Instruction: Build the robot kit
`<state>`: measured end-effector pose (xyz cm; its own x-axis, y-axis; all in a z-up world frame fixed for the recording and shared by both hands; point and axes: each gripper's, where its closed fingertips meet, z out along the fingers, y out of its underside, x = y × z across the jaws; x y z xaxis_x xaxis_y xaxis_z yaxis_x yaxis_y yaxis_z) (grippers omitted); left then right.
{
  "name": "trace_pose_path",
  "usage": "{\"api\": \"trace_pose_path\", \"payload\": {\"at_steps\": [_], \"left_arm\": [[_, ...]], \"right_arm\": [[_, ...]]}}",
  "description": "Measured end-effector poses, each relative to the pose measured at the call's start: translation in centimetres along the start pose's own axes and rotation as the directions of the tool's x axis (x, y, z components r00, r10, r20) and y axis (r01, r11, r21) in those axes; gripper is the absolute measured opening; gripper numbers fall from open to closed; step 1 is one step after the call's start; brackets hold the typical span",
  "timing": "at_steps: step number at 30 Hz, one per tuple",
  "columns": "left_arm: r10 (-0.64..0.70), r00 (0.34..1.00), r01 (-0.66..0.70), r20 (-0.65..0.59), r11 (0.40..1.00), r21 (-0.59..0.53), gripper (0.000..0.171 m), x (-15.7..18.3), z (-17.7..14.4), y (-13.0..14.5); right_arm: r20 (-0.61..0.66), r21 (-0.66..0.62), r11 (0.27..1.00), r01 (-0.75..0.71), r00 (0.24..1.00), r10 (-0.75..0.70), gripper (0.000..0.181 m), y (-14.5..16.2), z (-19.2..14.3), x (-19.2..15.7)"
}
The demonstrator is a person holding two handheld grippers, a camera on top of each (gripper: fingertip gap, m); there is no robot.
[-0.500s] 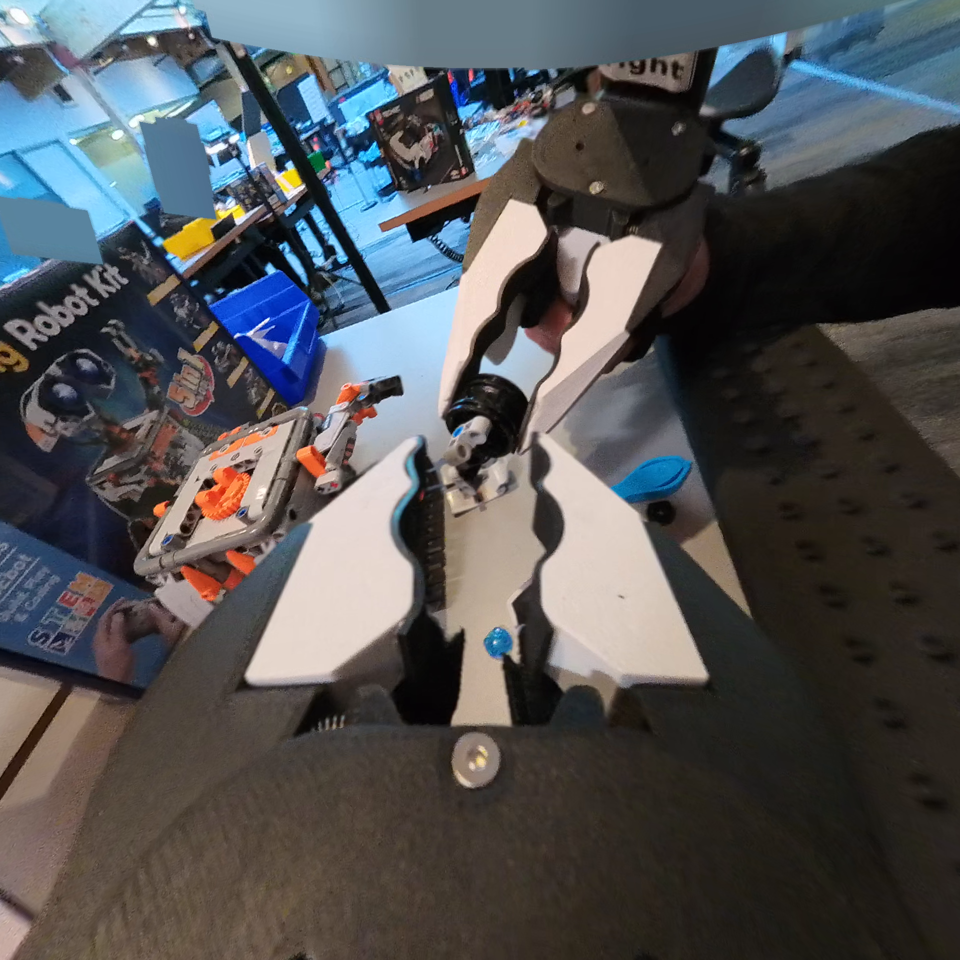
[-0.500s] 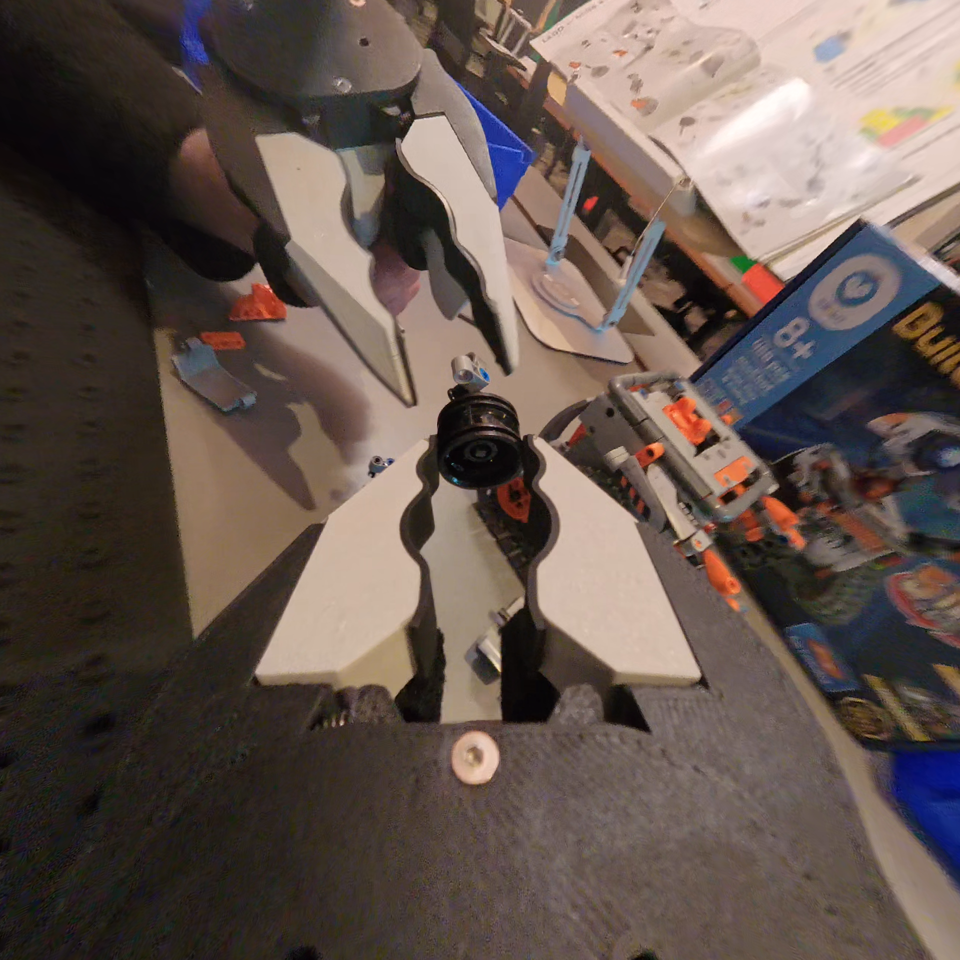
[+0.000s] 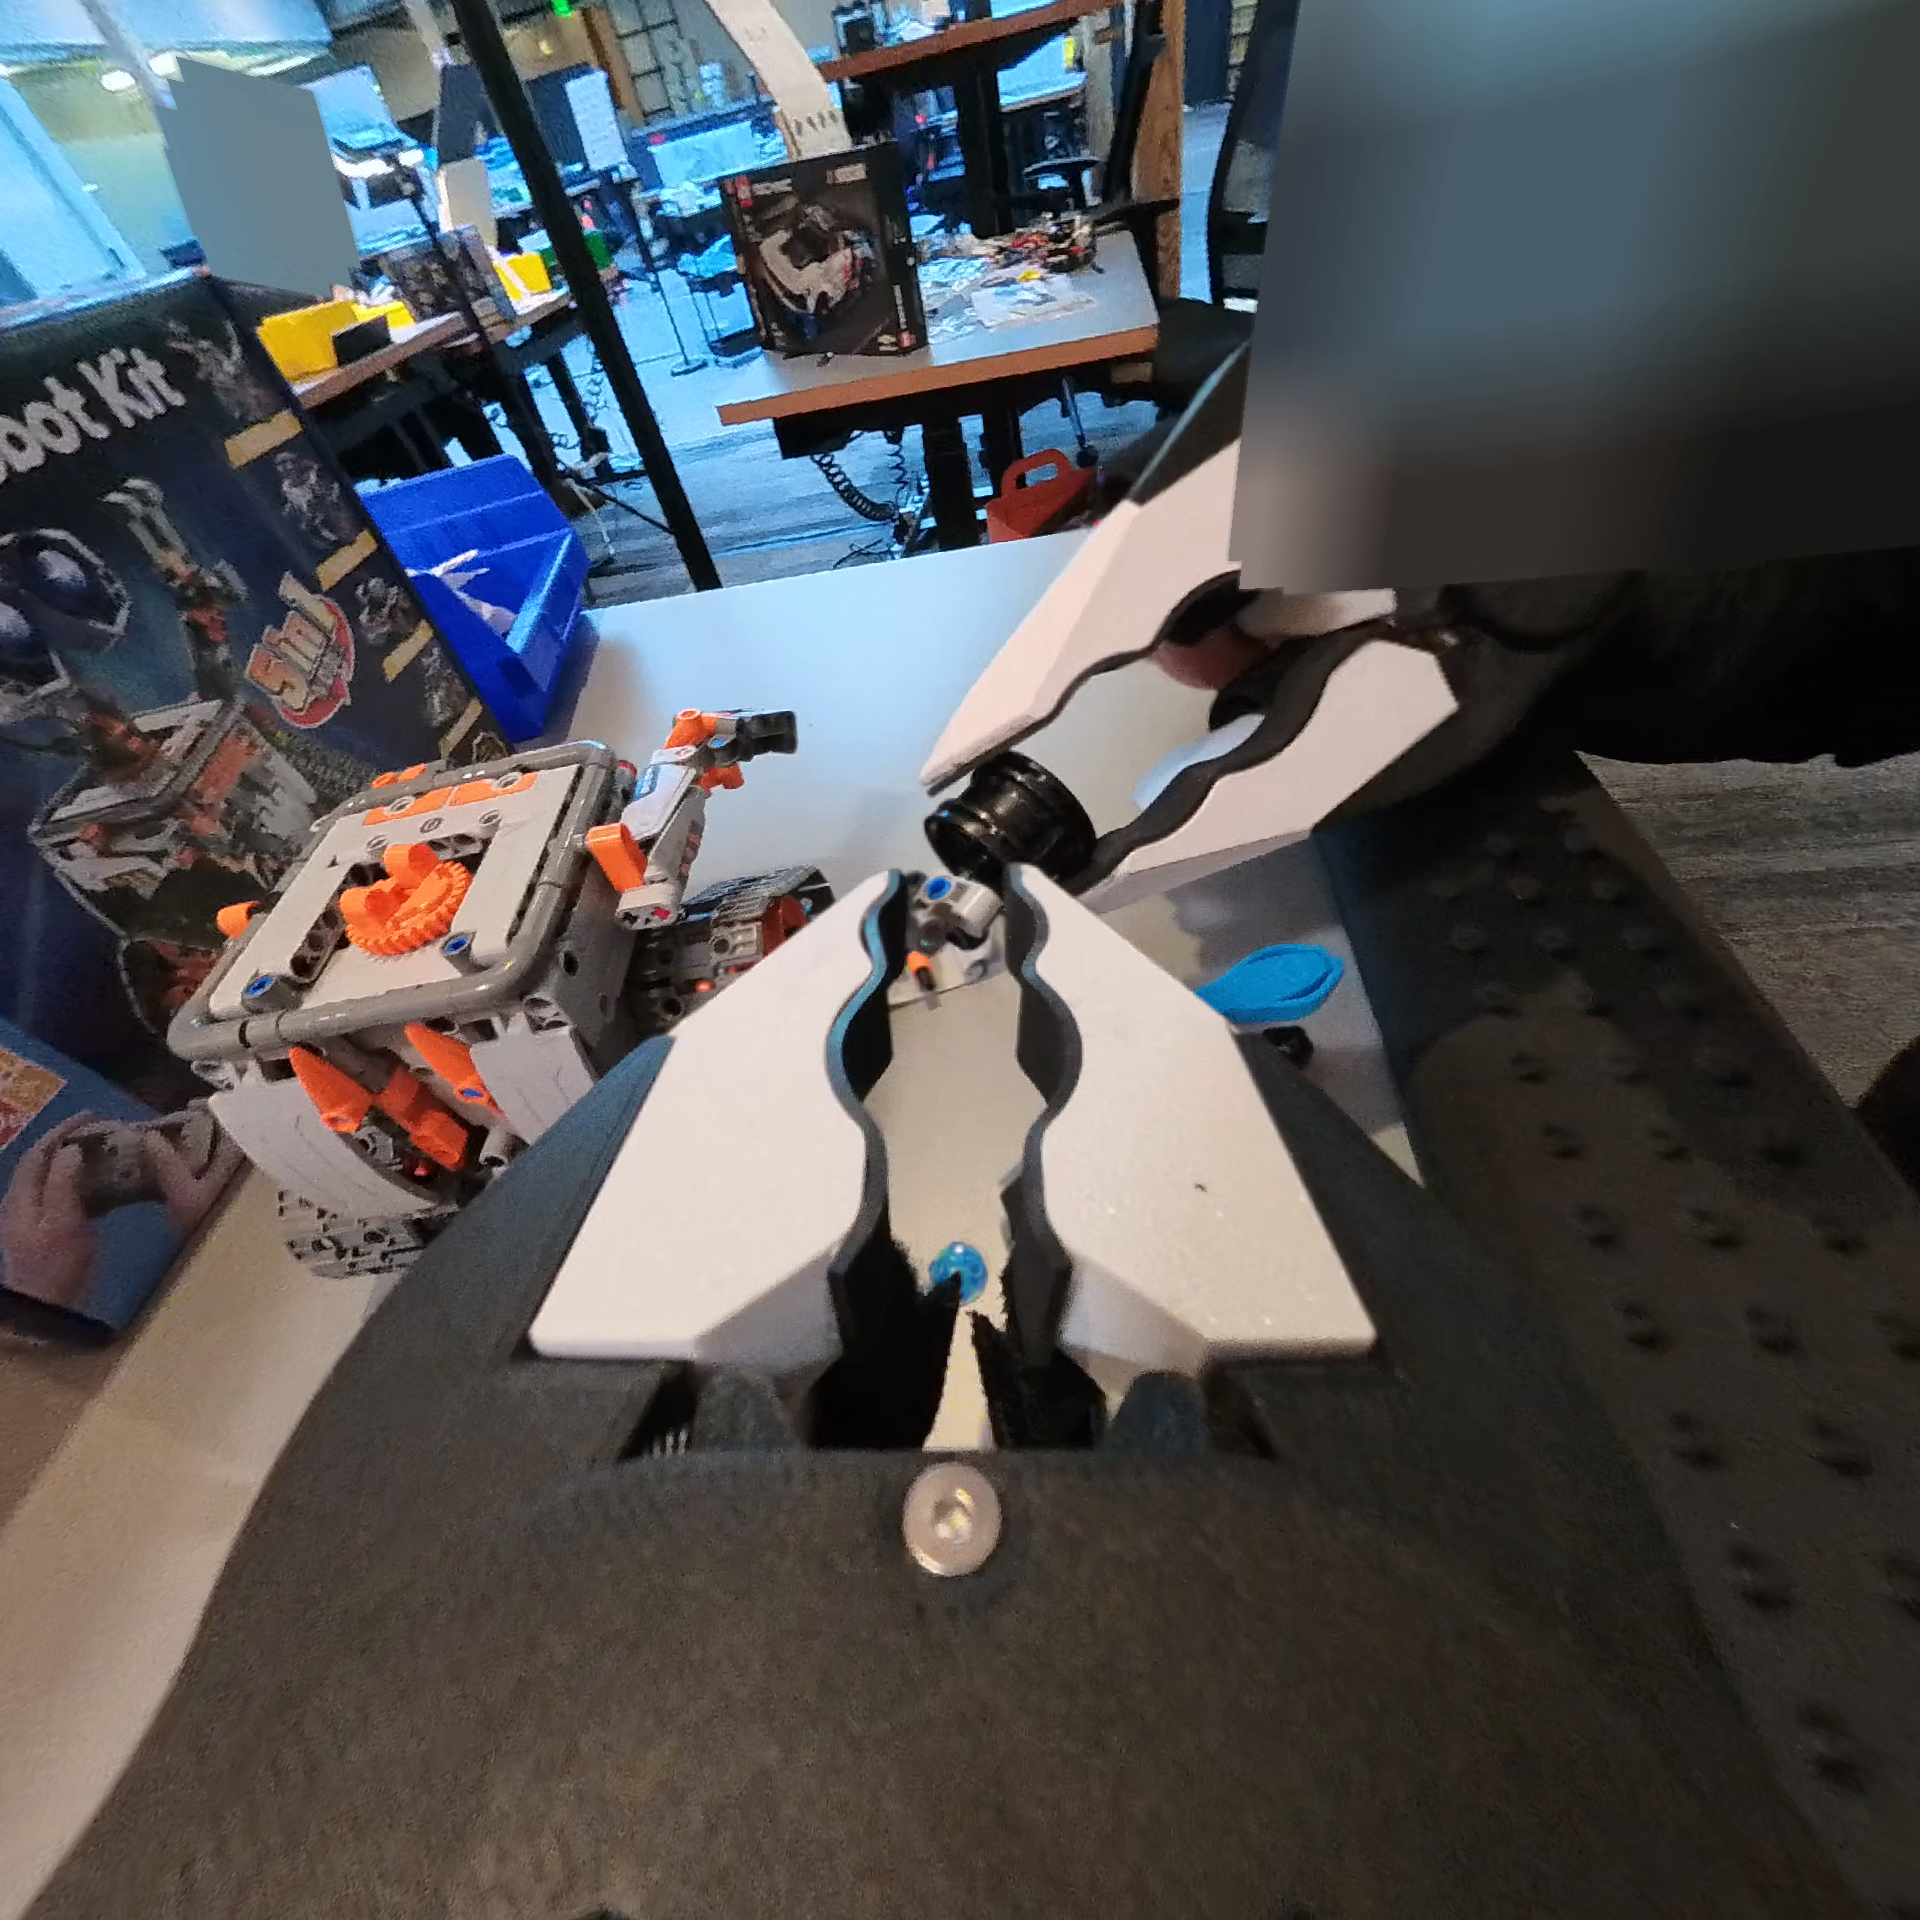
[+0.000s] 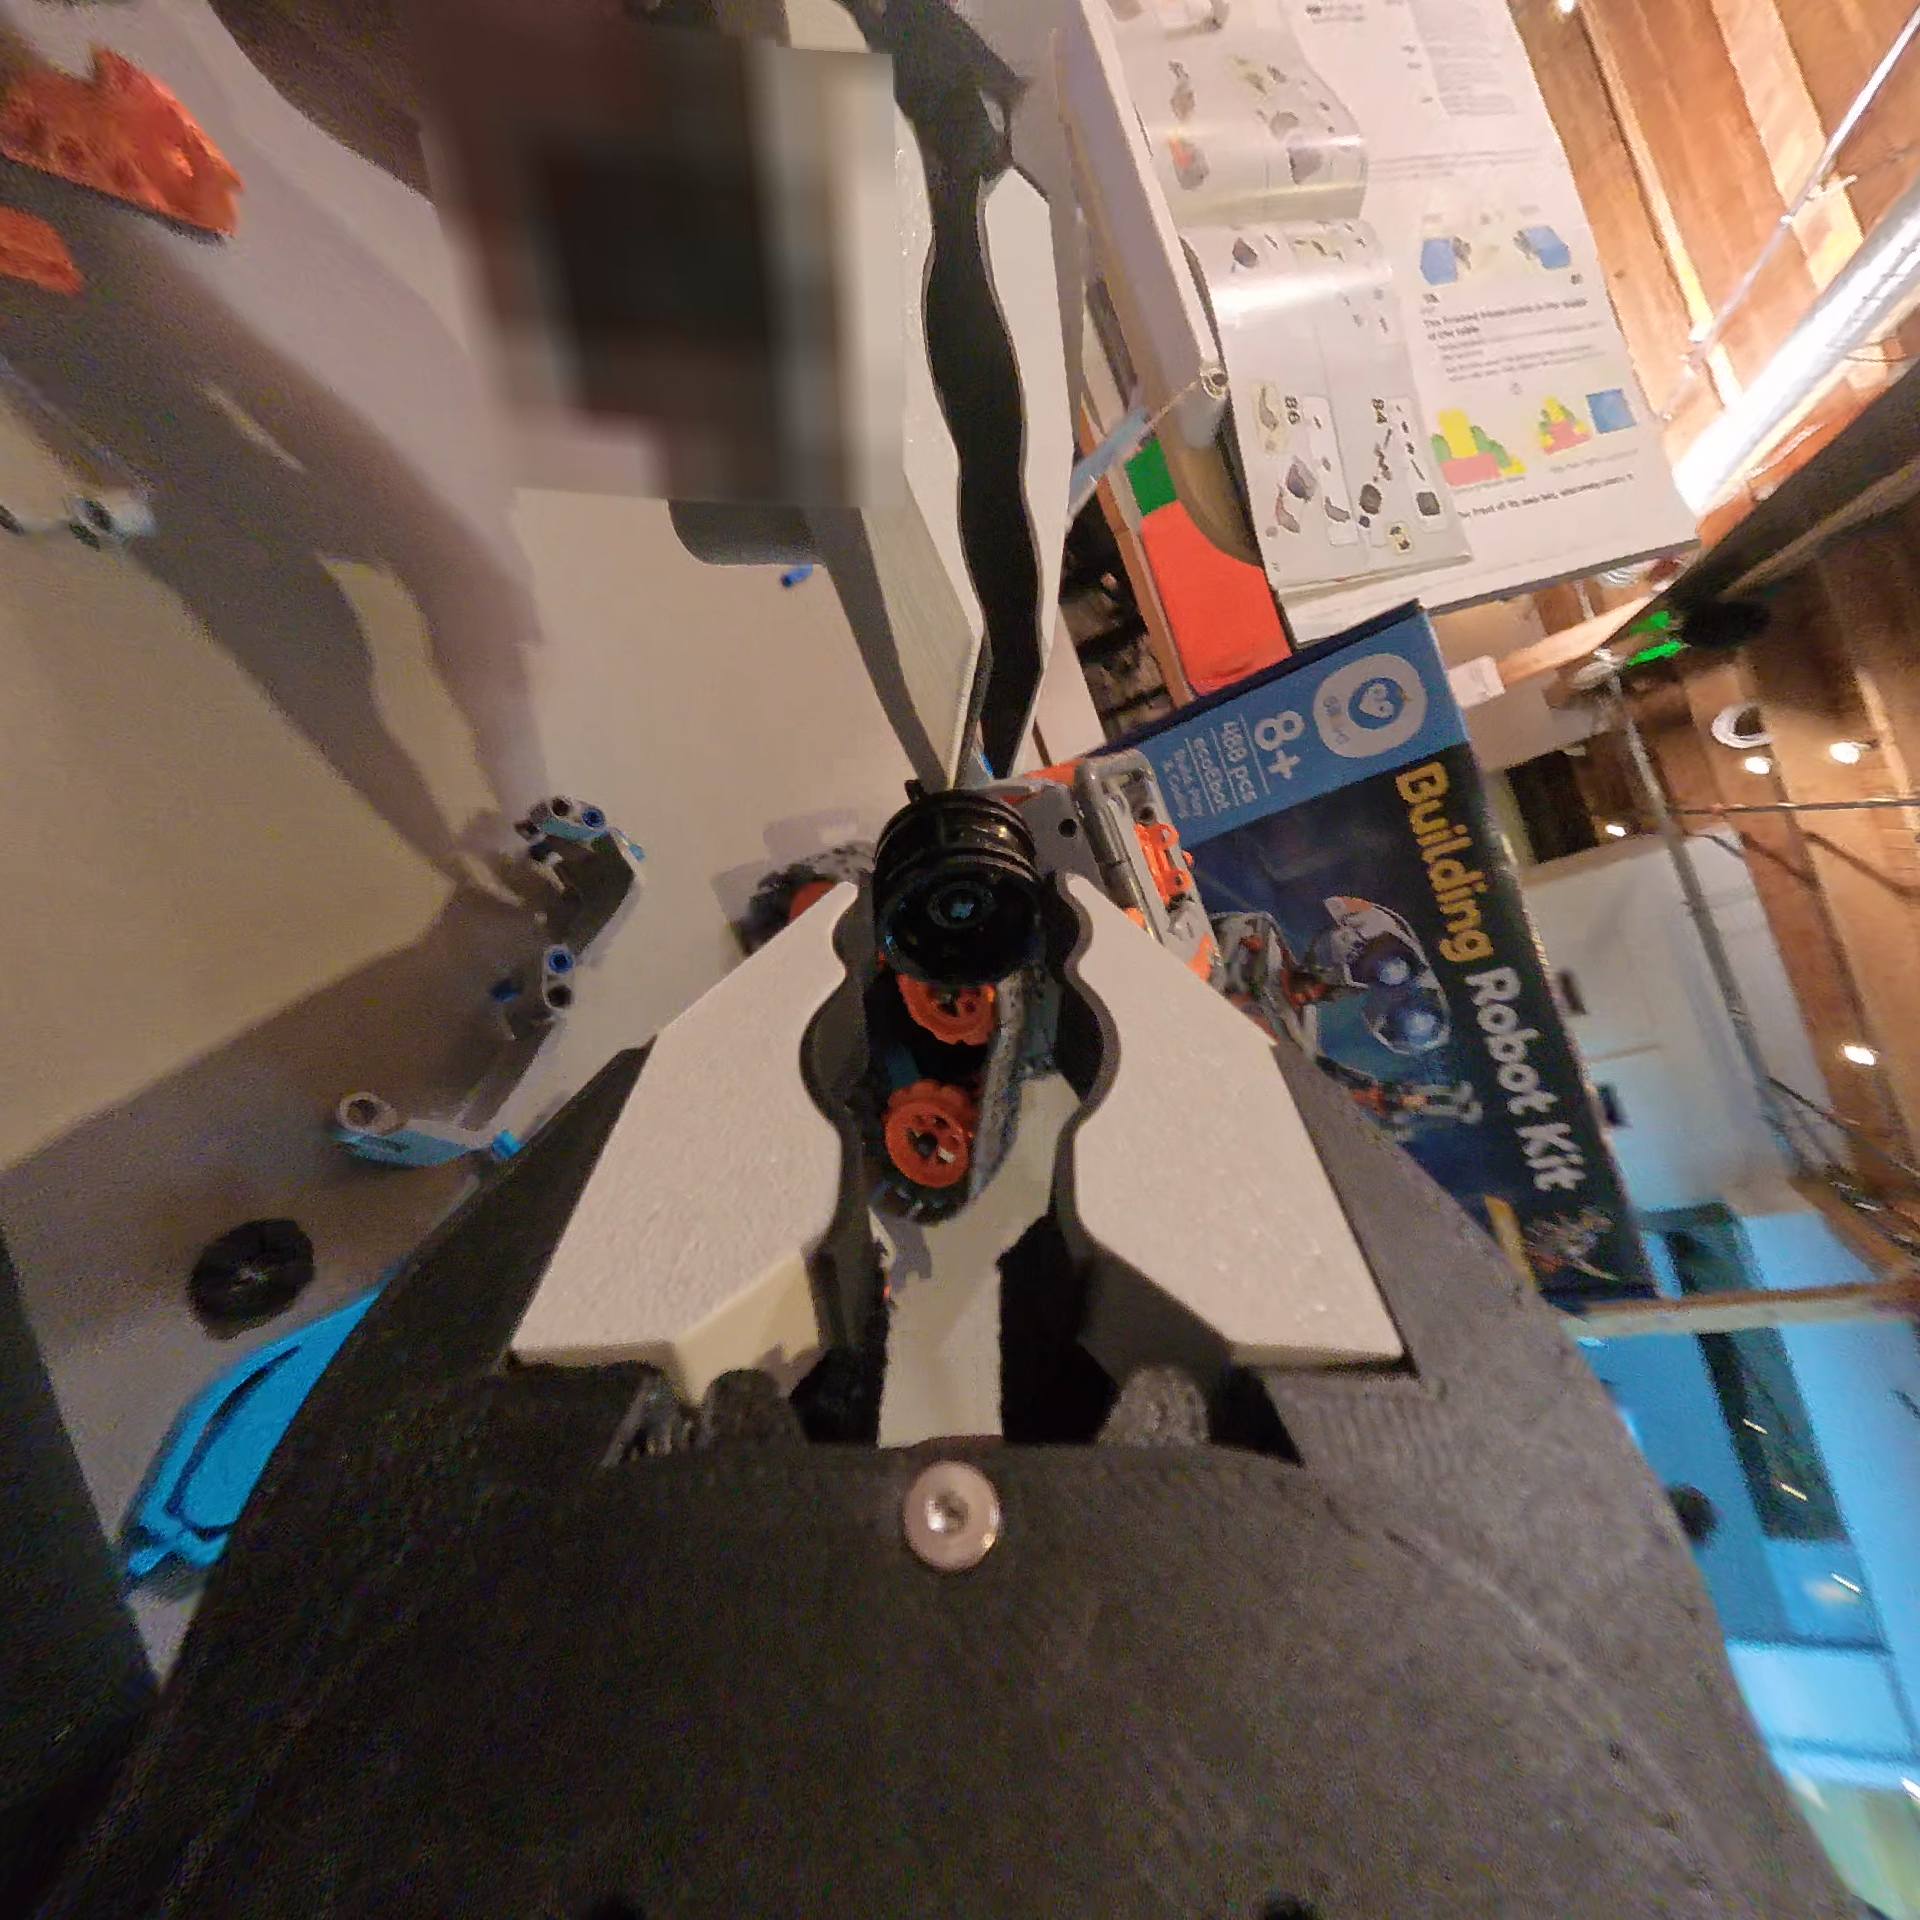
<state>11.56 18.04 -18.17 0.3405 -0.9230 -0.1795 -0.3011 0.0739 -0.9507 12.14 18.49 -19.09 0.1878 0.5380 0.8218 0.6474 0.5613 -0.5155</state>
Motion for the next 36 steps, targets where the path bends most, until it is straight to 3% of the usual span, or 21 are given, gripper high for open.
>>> {"api": "trace_pose_path", "payload": {"at_steps": [12,17,20,22,25,28,29,31,32,34,36], "left_arm": [[-0.053,0.998,0.056,0.041,0.995,-0.083,0.02,-1.3,0.9,1.9],[0.145,0.989,-0.144,0.003,0.985,-0.099,0.042,0.0,0.3,0.4],[0.333,0.943,-0.331,-0.026,0.922,-0.202,0.055,1.3,0.8,1.7],[0.387,0.922,-0.383,-0.029,0.895,-0.231,0.05,1.7,1.3,2.3],[0.398,0.913,-0.409,-0.094,0.878,-0.248,0.037,2.9,1.5,3.3],[0.359,0.924,-0.38,-0.129,0.896,-0.231,0.037,3.5,1.3,3.2],[0.35,0.928,-0.371,-0.126,0.901,-0.227,0.04,3.5,1.2,3.0],[0.364,0.921,-0.388,-0.139,0.885,-0.256,0.064,3.6,1.2,3.5],[0.391,0.911,-0.413,-0.134,0.874,-0.257,0.065,3.8,1.3,3.7],[0.446,0.891,-0.453,-0.089,0.854,-0.256,0.052,3.6,1.6,3.3],[0.496,0.868,-0.474,-0.023,0.816,-0.331,0.044,2.4,2.0,3.9]], "right_arm": [[0.034,-0.143,0.989,-0.028,0.999,0.033,0.03,1.4,0.8,-0.6],[0.115,-0.103,0.992,-0.072,0.99,0.084,0.03,0.9,0.5,-1.5],[0.205,-0.049,0.984,-0.17,0.963,0.176,0.031,0.0,0.2,-2.1],[0.26,-0.075,0.972,-0.221,0.937,0.233,0.03,0.4,0.3,-2.8],[0.374,-0.126,0.933,-0.337,0.855,0.359,0.03,0.9,0.3,-4.1],[0.462,-0.158,0.873,-0.462,0.747,0.479,0.03,0.7,0.1,-4.6],[0.477,-0.162,0.851,-0.5,0.715,0.511,0.03,0.5,0.0,-4.6],[0.522,-0.161,0.782,-0.603,0.62,0.586,0.031,-0.2,-0.2,-4.3],[0.535,-0.166,0.747,-0.644,0.577,0.616,0.031,-0.3,-0.3,-4.0],[0.552,-0.181,0.686,-0.705,0.505,0.664,0.031,-0.4,-0.3,-3.6],[0.567,-0.192,0.631,-0.752,0.44,0.696,0.031,-0.7,-0.2,-3.5]]}}
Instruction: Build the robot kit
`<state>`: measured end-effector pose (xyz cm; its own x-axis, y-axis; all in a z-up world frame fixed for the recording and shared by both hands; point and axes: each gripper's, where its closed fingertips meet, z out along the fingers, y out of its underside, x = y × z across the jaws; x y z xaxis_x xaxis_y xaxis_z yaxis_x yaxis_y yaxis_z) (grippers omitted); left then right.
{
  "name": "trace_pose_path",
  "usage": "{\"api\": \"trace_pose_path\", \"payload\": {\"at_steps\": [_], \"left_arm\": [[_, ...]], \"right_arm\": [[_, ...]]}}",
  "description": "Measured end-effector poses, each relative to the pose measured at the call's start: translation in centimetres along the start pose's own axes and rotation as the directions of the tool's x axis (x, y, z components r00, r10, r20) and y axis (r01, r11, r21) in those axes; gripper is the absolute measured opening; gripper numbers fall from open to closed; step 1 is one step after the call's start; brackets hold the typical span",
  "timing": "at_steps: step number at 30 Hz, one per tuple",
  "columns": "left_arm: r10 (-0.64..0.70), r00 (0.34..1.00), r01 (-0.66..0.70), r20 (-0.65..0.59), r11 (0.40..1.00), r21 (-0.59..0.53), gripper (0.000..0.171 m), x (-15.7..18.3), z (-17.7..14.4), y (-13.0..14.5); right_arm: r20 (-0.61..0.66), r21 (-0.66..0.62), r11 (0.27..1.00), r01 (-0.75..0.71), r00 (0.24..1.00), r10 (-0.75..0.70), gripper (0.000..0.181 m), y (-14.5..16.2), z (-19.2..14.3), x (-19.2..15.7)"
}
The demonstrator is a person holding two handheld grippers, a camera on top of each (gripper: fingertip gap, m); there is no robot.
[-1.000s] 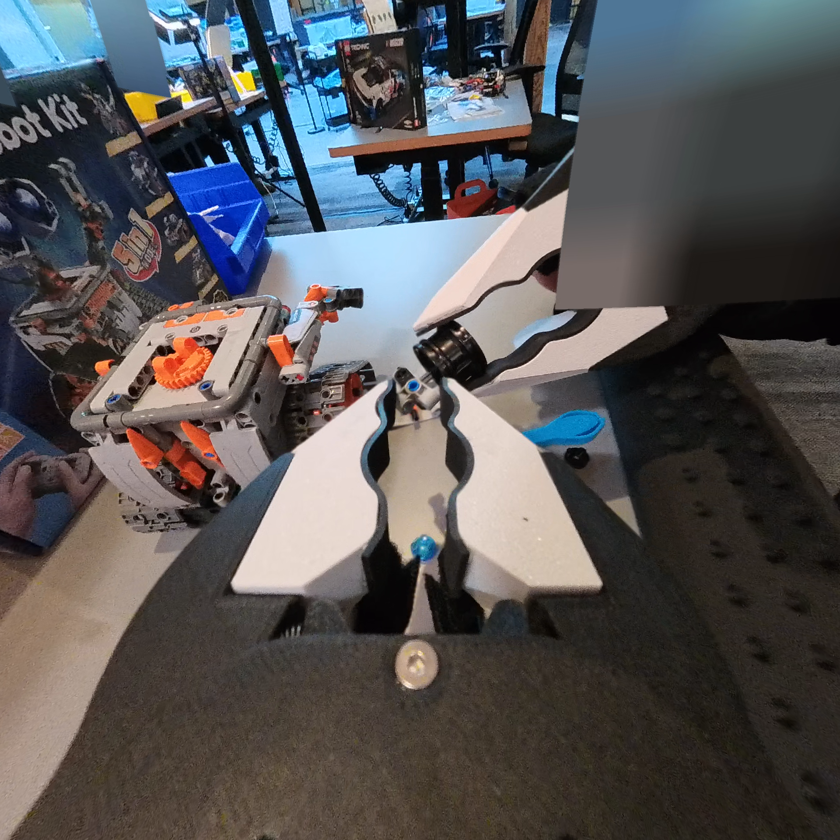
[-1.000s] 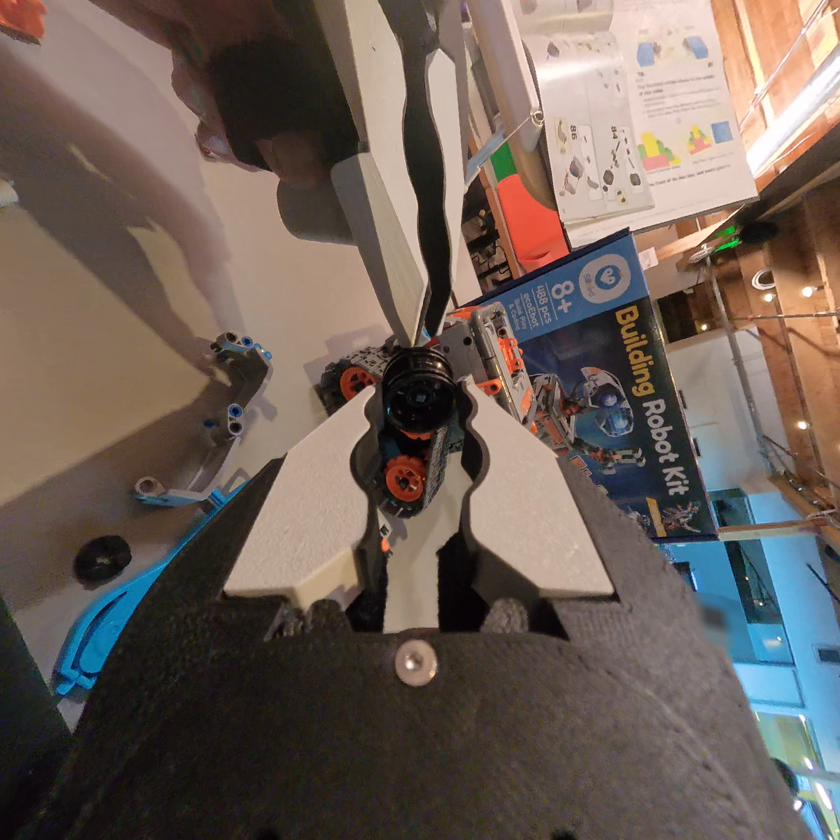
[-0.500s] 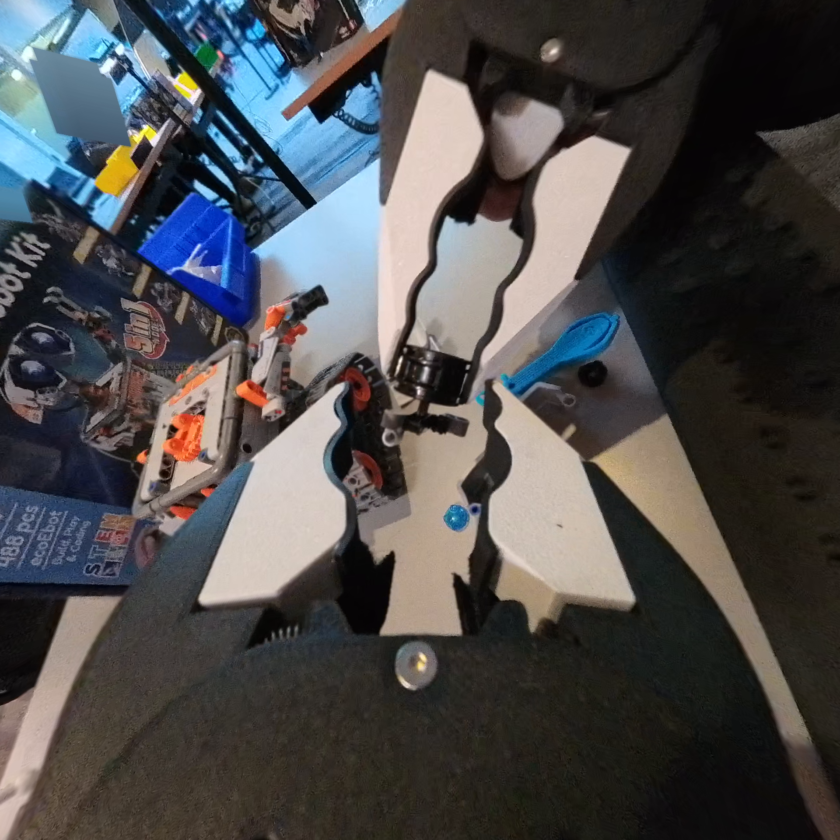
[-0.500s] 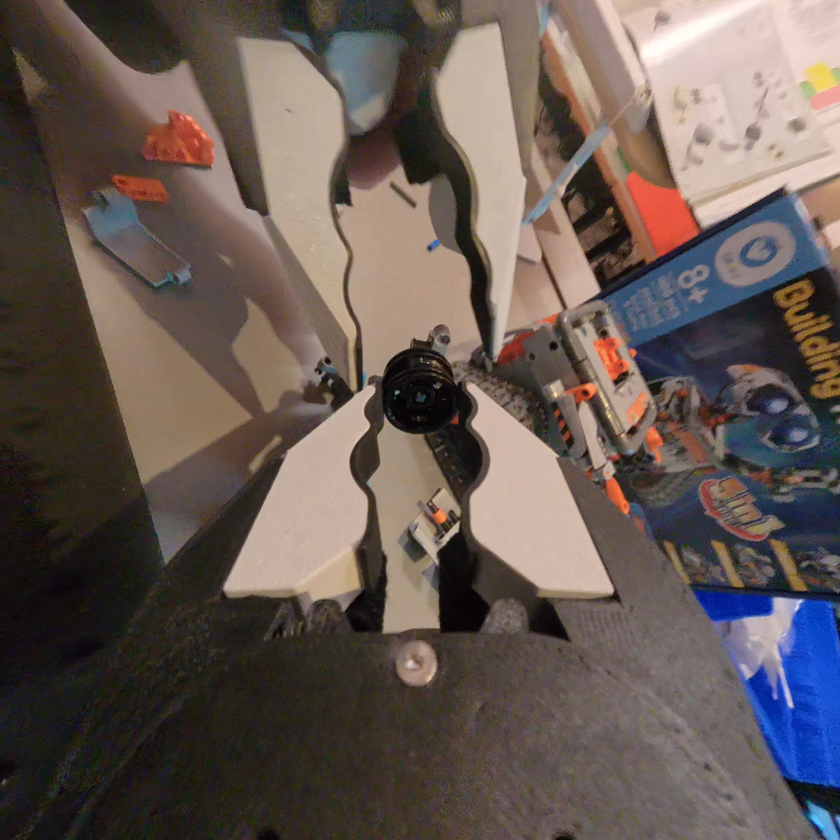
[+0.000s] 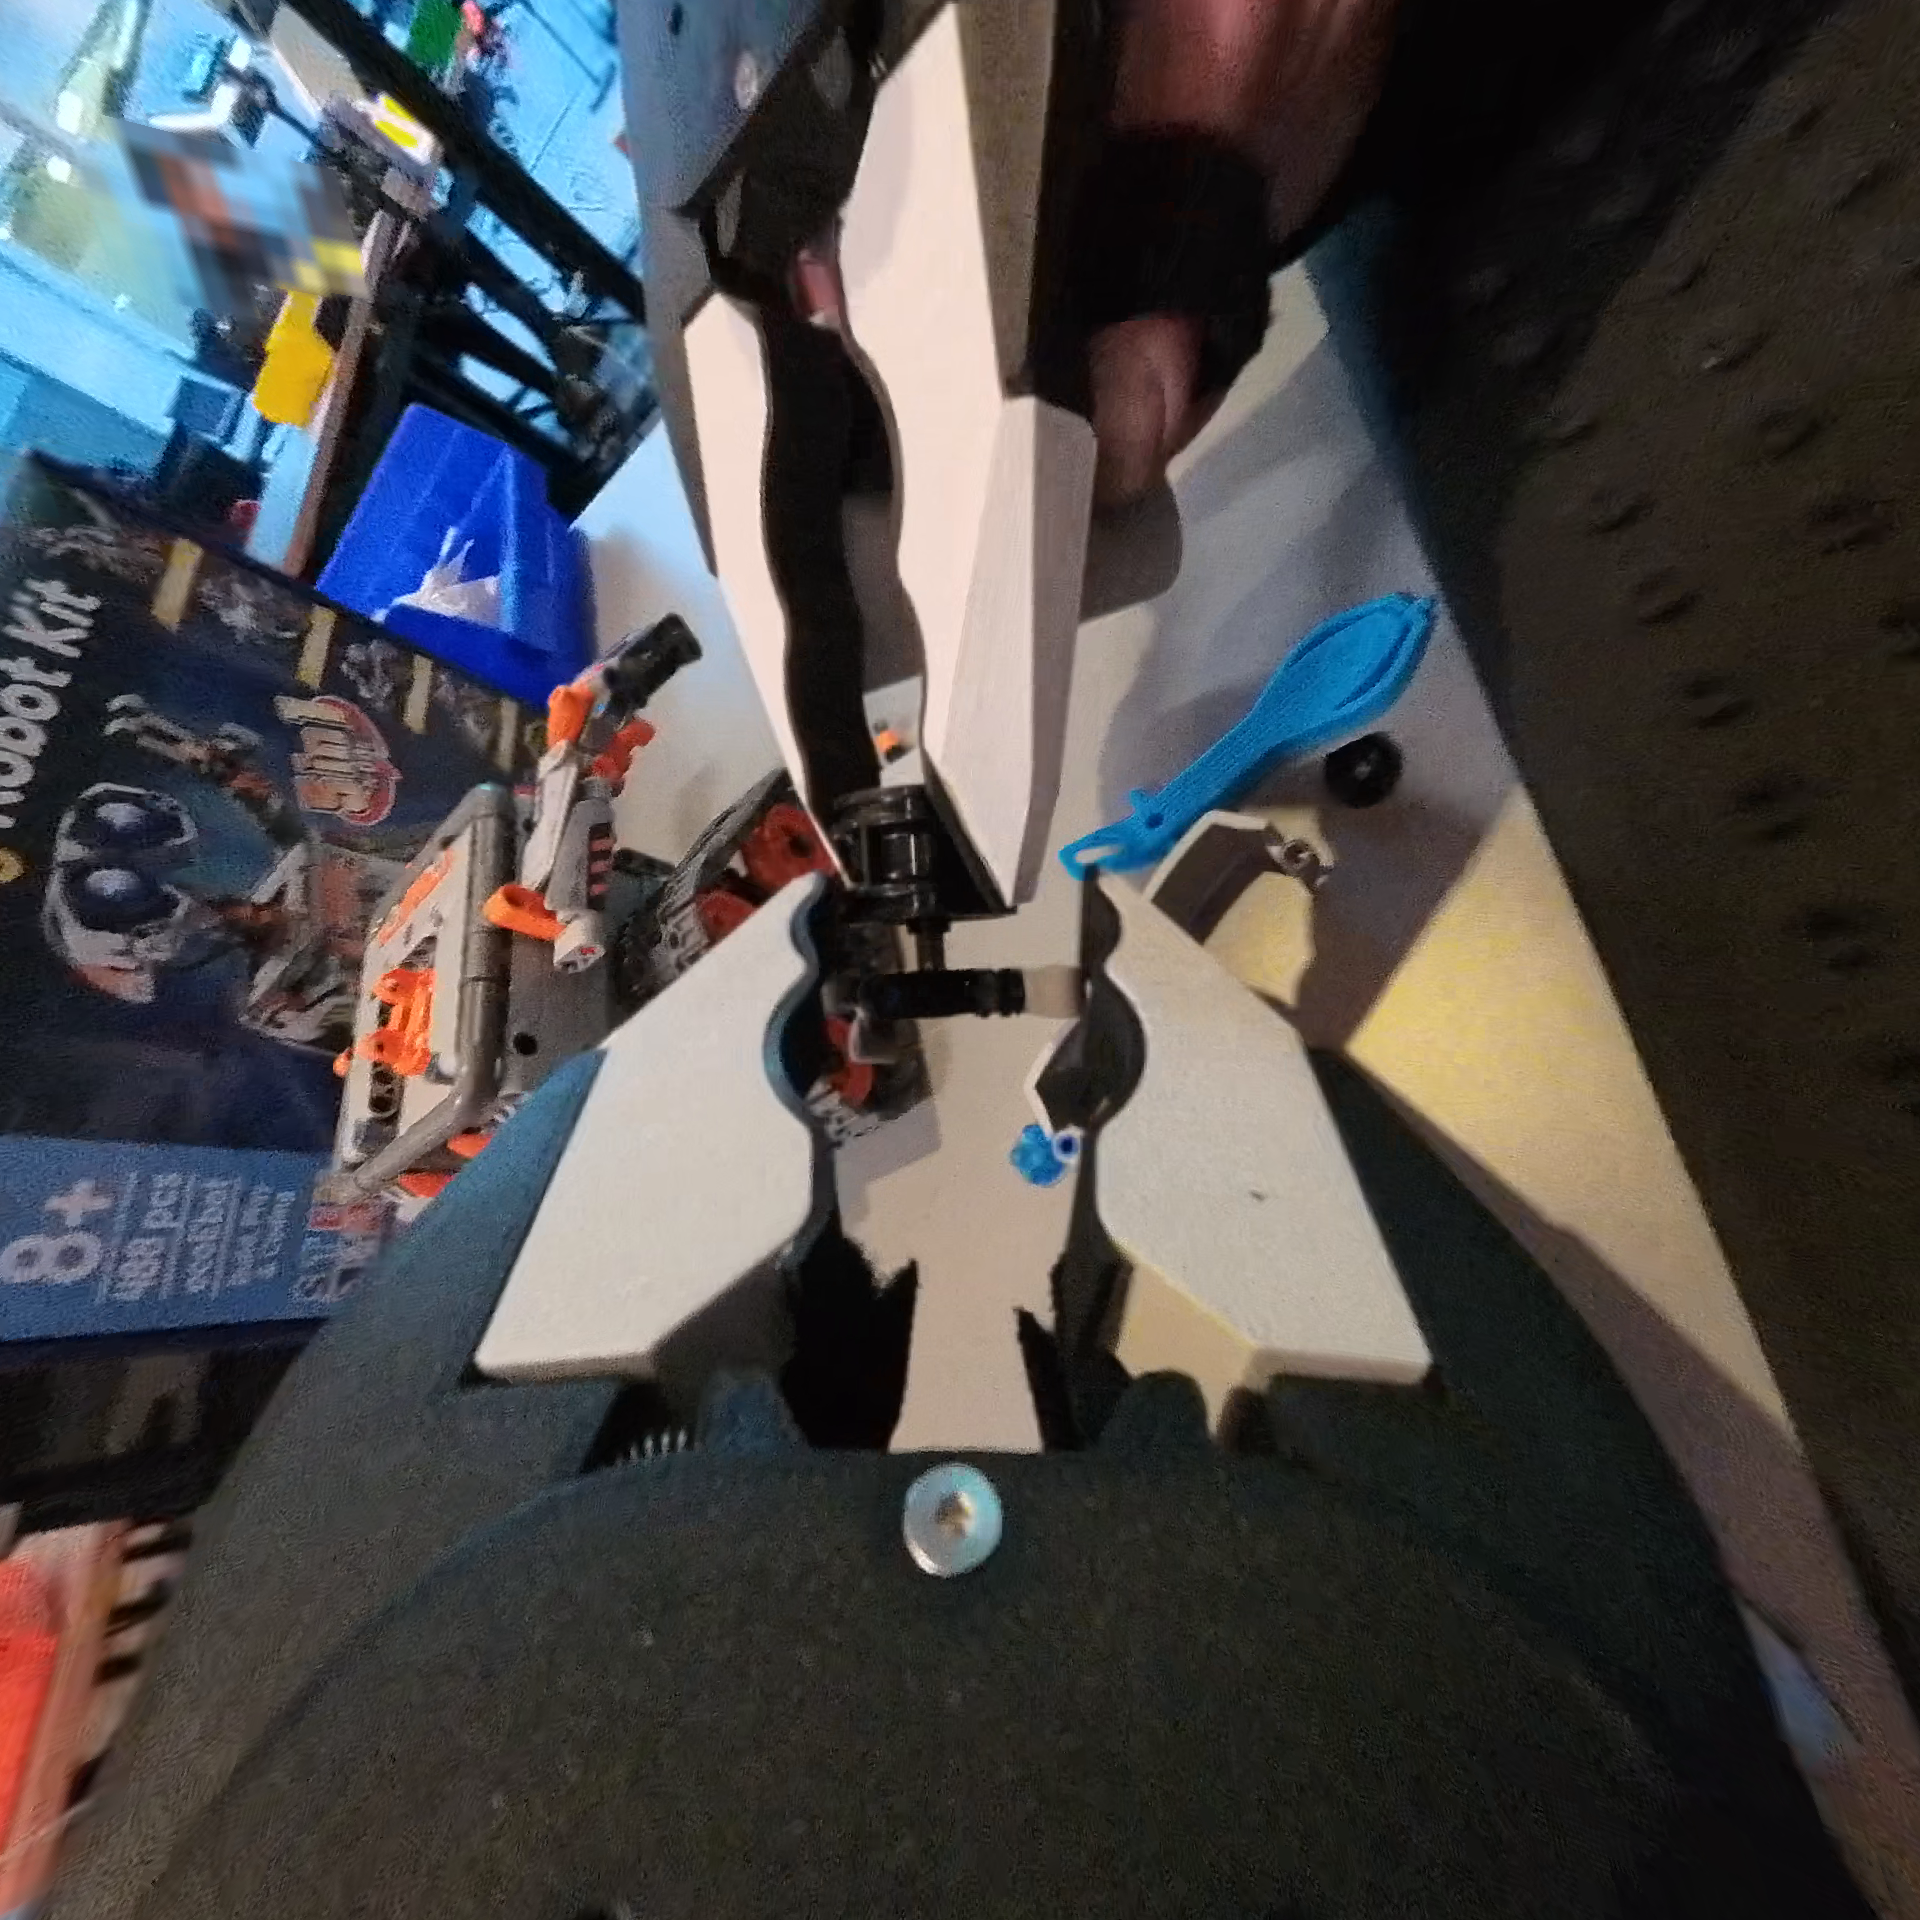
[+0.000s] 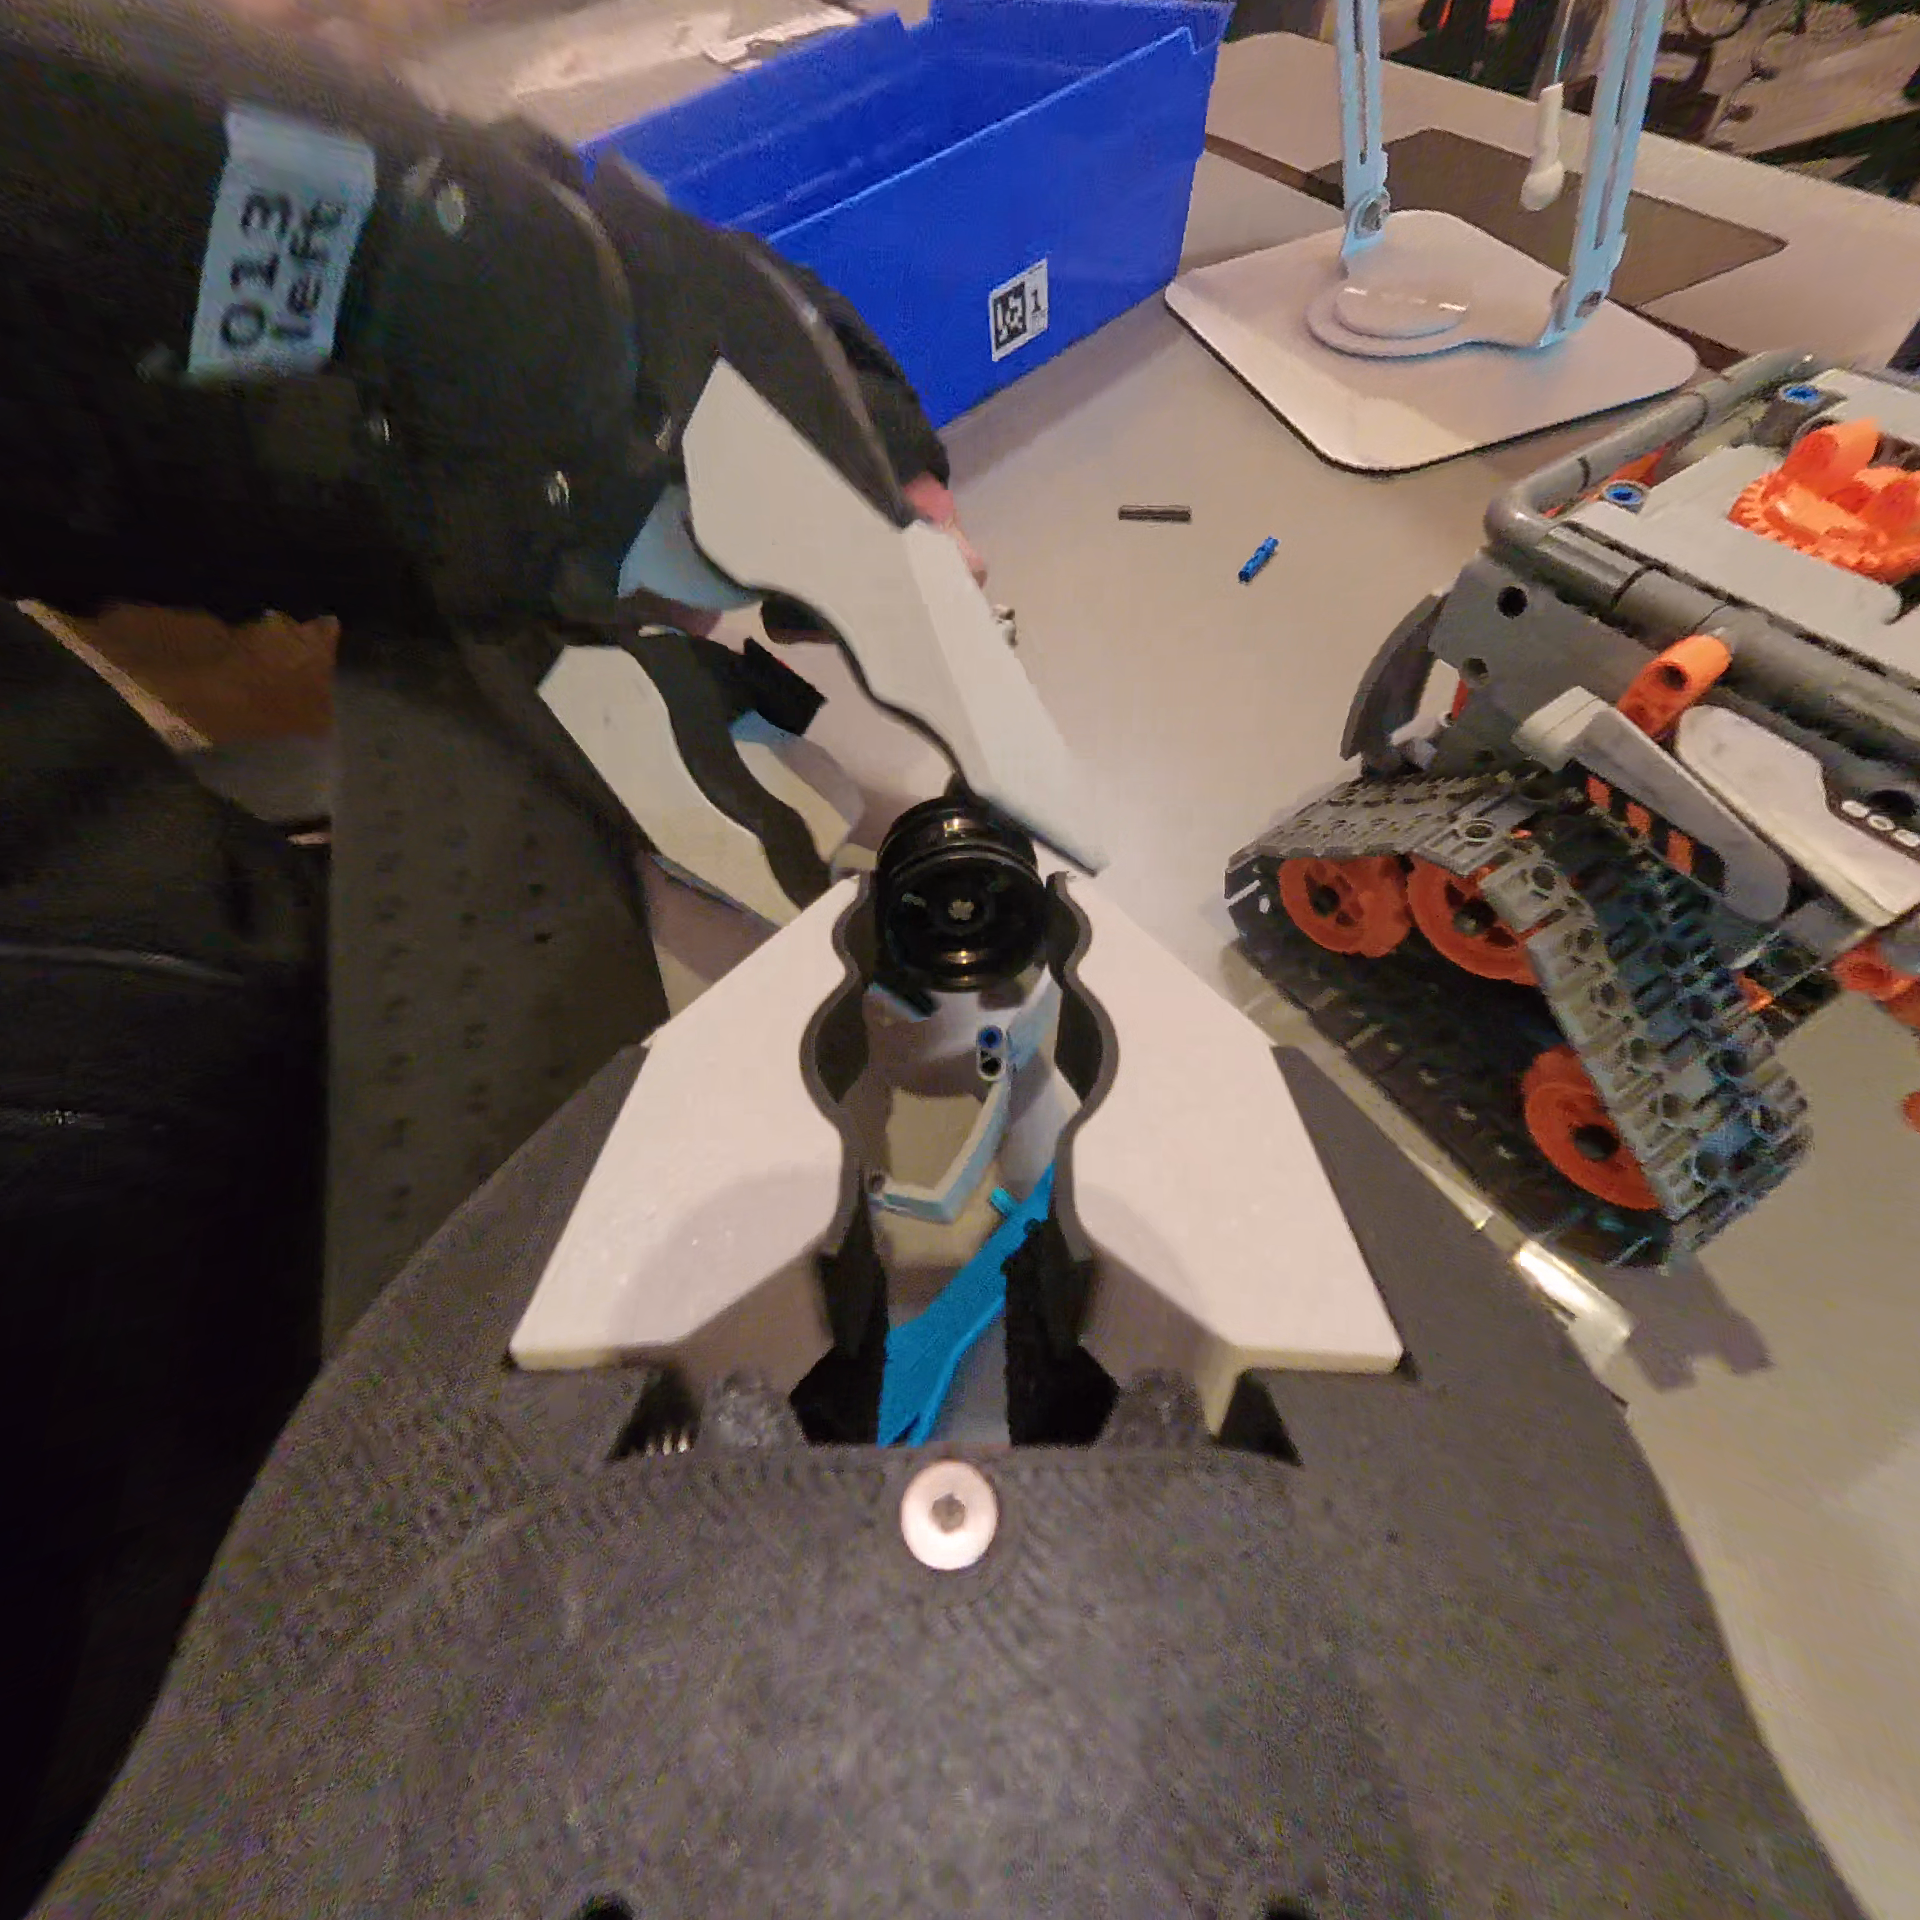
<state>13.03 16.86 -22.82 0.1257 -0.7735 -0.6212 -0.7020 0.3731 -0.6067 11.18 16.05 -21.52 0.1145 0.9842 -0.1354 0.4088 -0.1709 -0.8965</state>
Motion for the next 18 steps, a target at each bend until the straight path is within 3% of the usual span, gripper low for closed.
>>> {"api": "trace_pose_path", "payload": {"at_steps": [3,6,7,10,18], "left_arm": [[0.052,0.996,-0.048,0.069,0.997,-0.061,0.039,-0.4,0.5,0.9],[0.015,0.995,-0.014,0.094,1.0,-0.021,0.037,-0.8,0.2,0.5],[0.014,0.994,-0.014,0.109,1.0,0.001,0.03,-1.1,0.0,0.2],[-0.053,0.994,0.044,0.095,0.995,0.086,0.03,-1.5,-0.7,-0.8],[-0.111,0.992,0.098,0.057,0.976,0.196,0.03,-1.6,-1.1,-1.2]], "right_arm": [[-0.058,-0.017,1.0,-0.001,0.998,0.0,0.03,0.3,0.4,0.6],[-0.098,0.003,0.999,0.047,0.994,-0.046,0.031,-0.2,0.3,0.6],[-0.083,0.028,0.998,0.056,0.995,-0.053,0.032,-0.6,0.1,0.3],[0.023,0.127,0.992,-0.007,1.0,0.004,0.034,-1.7,-1.0,-0.2],[0.127,0.18,0.978,-0.103,0.989,0.081,0.029,-1.9,-2.0,0.2]]}}
